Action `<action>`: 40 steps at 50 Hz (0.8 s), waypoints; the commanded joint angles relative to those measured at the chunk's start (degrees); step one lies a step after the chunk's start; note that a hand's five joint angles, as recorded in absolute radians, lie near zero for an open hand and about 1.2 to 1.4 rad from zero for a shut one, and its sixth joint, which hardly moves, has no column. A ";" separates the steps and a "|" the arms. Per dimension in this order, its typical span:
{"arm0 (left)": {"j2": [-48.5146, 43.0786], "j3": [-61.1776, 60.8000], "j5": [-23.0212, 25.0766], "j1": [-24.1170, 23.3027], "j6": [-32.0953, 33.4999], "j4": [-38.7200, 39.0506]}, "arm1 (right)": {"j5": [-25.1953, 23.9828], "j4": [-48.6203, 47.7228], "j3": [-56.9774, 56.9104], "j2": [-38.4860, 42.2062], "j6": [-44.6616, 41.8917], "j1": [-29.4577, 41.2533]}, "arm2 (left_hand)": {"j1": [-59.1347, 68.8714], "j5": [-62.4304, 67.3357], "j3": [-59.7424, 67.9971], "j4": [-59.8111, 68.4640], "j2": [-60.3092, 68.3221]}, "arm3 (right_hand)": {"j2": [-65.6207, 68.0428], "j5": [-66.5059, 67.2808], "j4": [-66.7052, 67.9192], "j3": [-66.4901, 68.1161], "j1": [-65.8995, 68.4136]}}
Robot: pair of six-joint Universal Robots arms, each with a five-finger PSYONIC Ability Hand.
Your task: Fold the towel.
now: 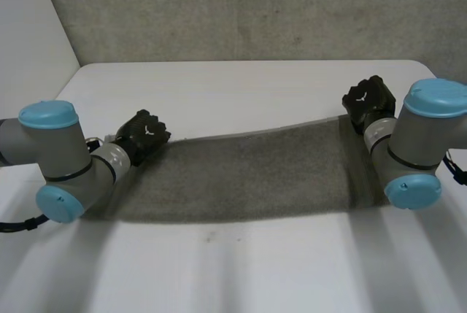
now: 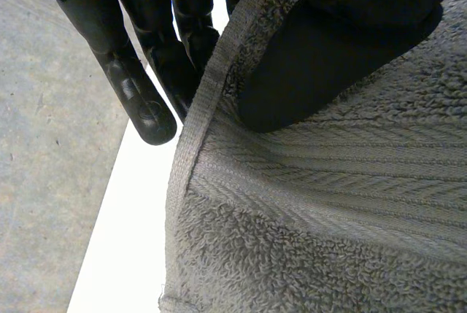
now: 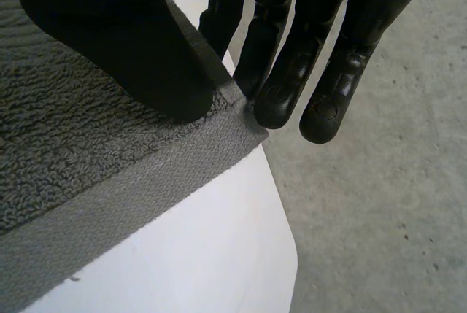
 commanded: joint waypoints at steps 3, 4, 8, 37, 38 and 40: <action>0.45 0.65 -0.54 0.00 -0.38 0.67 | 5.40 1.09 -4.35 4.93 -0.40 0.16 | -57.87 -58.55 -58.76 -58.88 -58.85 | -57.55 -57.13 -58.55 -58.24 -45.74; 0.89 0.74 -1.15 0.00 -0.55 1.19 | 5.43 1.09 -4.35 4.93 -0.40 0.16 | -56.71 -57.39 -57.60 -57.71 -57.68 | -57.55 -57.13 -58.55 -58.24 -45.74; 5.09 0.57 -3.34 -1.23 -4.14 3.30 | 10.79 1.62 -3.48 1.26 1.09 0.33 | -56.69 -57.38 -57.59 -57.70 -57.67 | -57.55 -57.13 -58.55 -58.24 -45.74; 35.35 -32.30 -7.13 0.00 -57.41 8.49 | -18.46 22.19 23.93 -21.26 26.50 -17.50 | -56.86 -57.55 -57.75 -57.87 -57.84 | -53.27 -52.86 -54.28 -53.96 -41.47; 35.43 -33.18 -7.22 0.00 -58.03 9.54 | -19.60 20.97 25.60 -21.09 24.93 -18.47 | -57.03 -57.71 -57.92 -58.04 -58.01 | -46.10 -45.68 -47.10 -46.79 -34.29; 35.35 -34.06 -7.22 0.00 -58.04 10.68 | -20.49 19.90 26.67 -20.82 23.60 -18.92 | -57.03 -57.71 -57.92 -58.04 -58.01 | -41.31 -40.90 -42.32 -42.00 -29.51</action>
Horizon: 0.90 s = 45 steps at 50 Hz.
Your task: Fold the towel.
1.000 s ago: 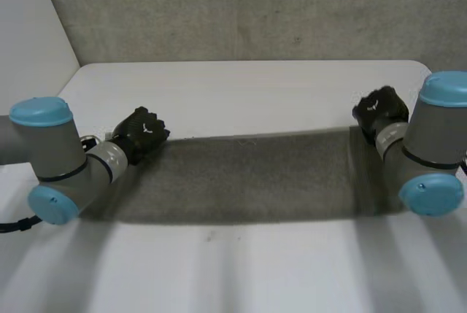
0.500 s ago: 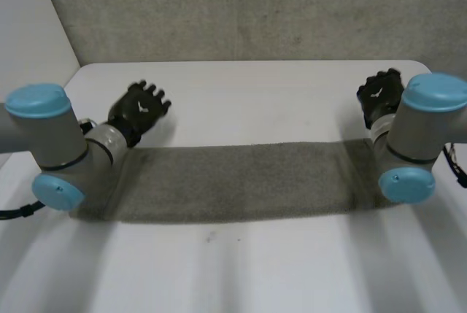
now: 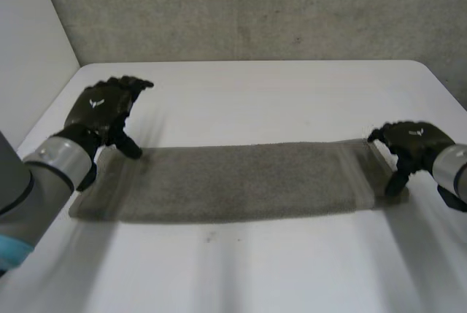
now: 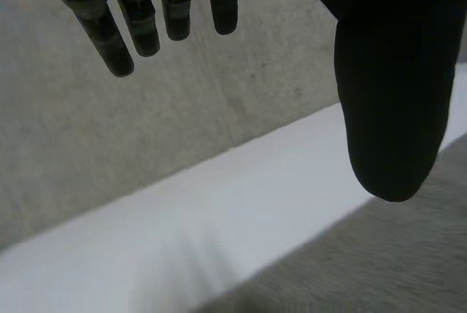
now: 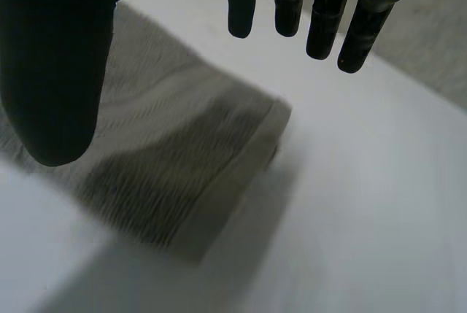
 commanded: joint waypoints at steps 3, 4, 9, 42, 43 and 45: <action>0.47 -5.21 -0.08 -0.10 -3.65 4.56 | -4.58 -6.69 7.49 1.76 -6.92 -3.97 | -0.06 -0.21 0.24 0.25 0.26 | 17.42 17.40 17.40 18.59 18.65; 0.47 -5.30 -0.08 -0.19 -3.56 5.00 | -4.58 -8.09 7.93 2.55 -7.80 -4.06 | -0.06 -0.21 0.23 0.25 0.26 | 21.61 21.59 21.59 22.77 22.84; 0.56 -5.56 -0.08 -0.28 -3.56 5.09 | -4.15 -11.53 8.55 4.83 -9.21 -4.23 | -0.06 -0.21 0.23 0.25 0.26 | 35.72 35.70 35.70 36.88 36.95; 4.60 -9.17 0.01 -0.02 -3.29 8.52 | 11.69 -23.84 -2.79 0.53 -19.68 17.69 | 0.28 0.13 0.57 0.59 0.59 | 66.50 66.48 66.48 67.67 67.73; 4.60 -9.17 0.01 -0.01 -3.29 8.52 | 11.68 -23.84 -2.79 0.53 -19.67 17.74 | 0.28 0.13 0.57 0.59 0.59 | 66.50 66.48 66.48 67.67 67.73; 4.78 -9.34 0.01 -0.01 -3.12 8.43 | 8.27 -24.02 -2.62 2.19 -19.59 27.44 | 0.28 0.13 0.57 0.59 0.59 | 66.50 66.48 66.48 67.67 67.73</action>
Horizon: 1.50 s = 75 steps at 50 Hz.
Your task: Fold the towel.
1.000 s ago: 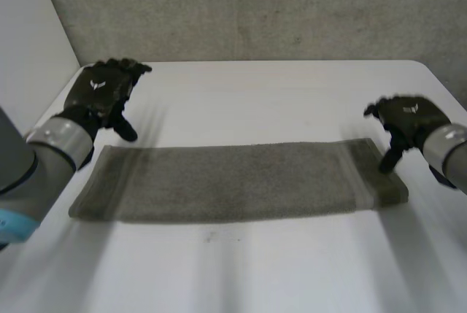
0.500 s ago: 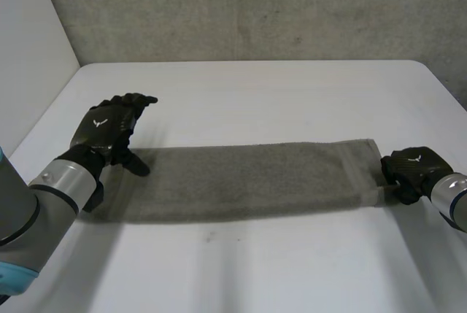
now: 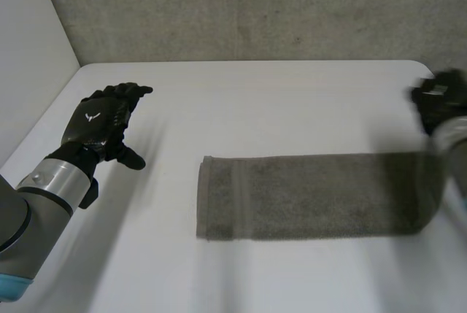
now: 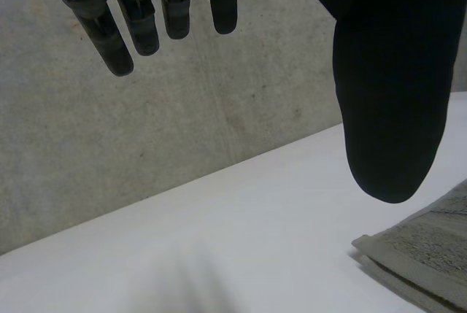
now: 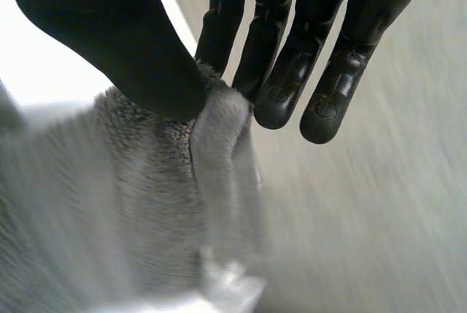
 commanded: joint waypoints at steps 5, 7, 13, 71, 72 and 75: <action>0.21 -0.34 0.00 0.06 0.18 -0.05 | -10.22 -0.06 -1.71 7.51 4.75 32.88 | 0.38 0.25 0.78 0.86 0.96 | 12.67 13.85 11.53 11.92 25.53; 0.21 -0.34 0.00 -0.03 0.18 -0.05 | -10.49 0.29 -1.71 9.36 4.93 35.53 | 0.38 0.25 0.78 0.86 0.96 | 12.67 13.85 11.53 11.92 25.53; 0.12 -0.95 0.09 -0.55 0.18 0.04 | -10.23 0.29 -1.27 14.20 4.84 41.79 | 0.38 0.25 0.78 0.86 0.96 | 12.67 13.85 11.53 11.92 25.53; -11.15 7.58 -20.73 -22.19 16.27 -3.92 | -11.11 -0.15 11.06 -7.50 16.27 16.97 | 2.74 2.61 3.14 3.22 3.32 | 12.67 13.85 11.53 11.92 25.53; -11.13 7.57 -20.74 -22.18 16.26 -3.92 | -11.37 -0.15 8.95 -6.63 16.35 20.75 | 2.74 2.60 3.14 3.21 3.32 | 12.67 13.85 11.53 11.92 25.53; -7.00 5.99 -20.83 -18.48 16.26 -4.09 | -11.37 0.20 6.99 -5.21 16.36 24.74 | 2.40 2.27 2.80 2.88 2.98 | 12.67 13.85 11.53 11.92 25.53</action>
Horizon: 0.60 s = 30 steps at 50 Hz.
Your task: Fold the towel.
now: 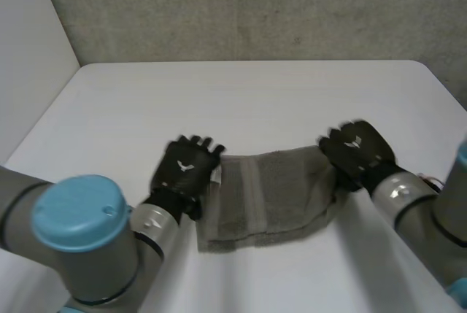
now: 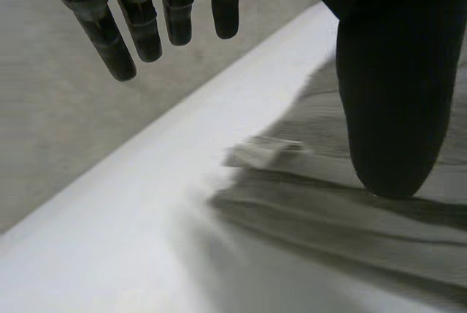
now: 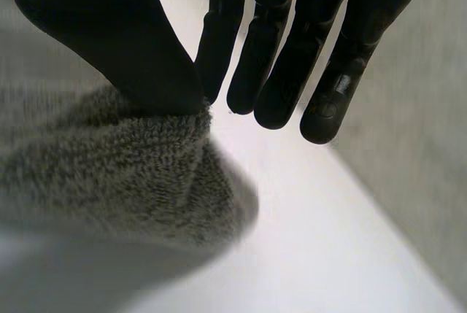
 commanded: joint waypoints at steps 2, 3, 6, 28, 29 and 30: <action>11.23 -4.65 -1.62 8.69 0.01 -0.34 | 0.10 0.62 -9.59 5.53 0.30 19.56 | 0.36 0.61 0.47 0.53 0.56 | 12.76 14.27 11.69 12.19 24.54; 11.25 -4.66 -1.62 8.70 0.01 -0.34 | 0.10 0.62 -9.60 5.55 0.30 19.60 | 0.36 0.61 0.47 0.53 0.56 | 12.76 14.27 11.69 12.19 24.54; 14.05 -6.23 -1.53 11.58 -0.25 -0.34 | -0.69 0.62 -11.36 9.68 0.74 25.57 | 0.36 0.61 0.47 0.53 0.56 | 12.76 14.27 11.69 12.19 24.54; 11.96 -1.77 2.42 7.74 -3.59 -0.16 | 5.64 4.75 -9.16 2.38 6.36 18.98 | 0.69 0.95 0.80 0.87 0.89 | -51.27 -49.76 -52.33 -51.84 -39.49; 11.95 -1.41 2.51 7.30 -3.68 -0.07 | 6.16 4.93 -7.85 0.30 9.06 16.20 | 0.69 0.95 0.80 0.87 0.89 | -50.61 -49.09 -51.67 -51.17 -38.83; 11.95 -1.41 2.51 7.29 -3.68 -0.07 | 6.17 4.93 -7.84 0.27 9.09 16.17 | 0.69 0.95 0.80 0.87 0.89 | -50.60 -49.09 -51.66 -51.17 -38.82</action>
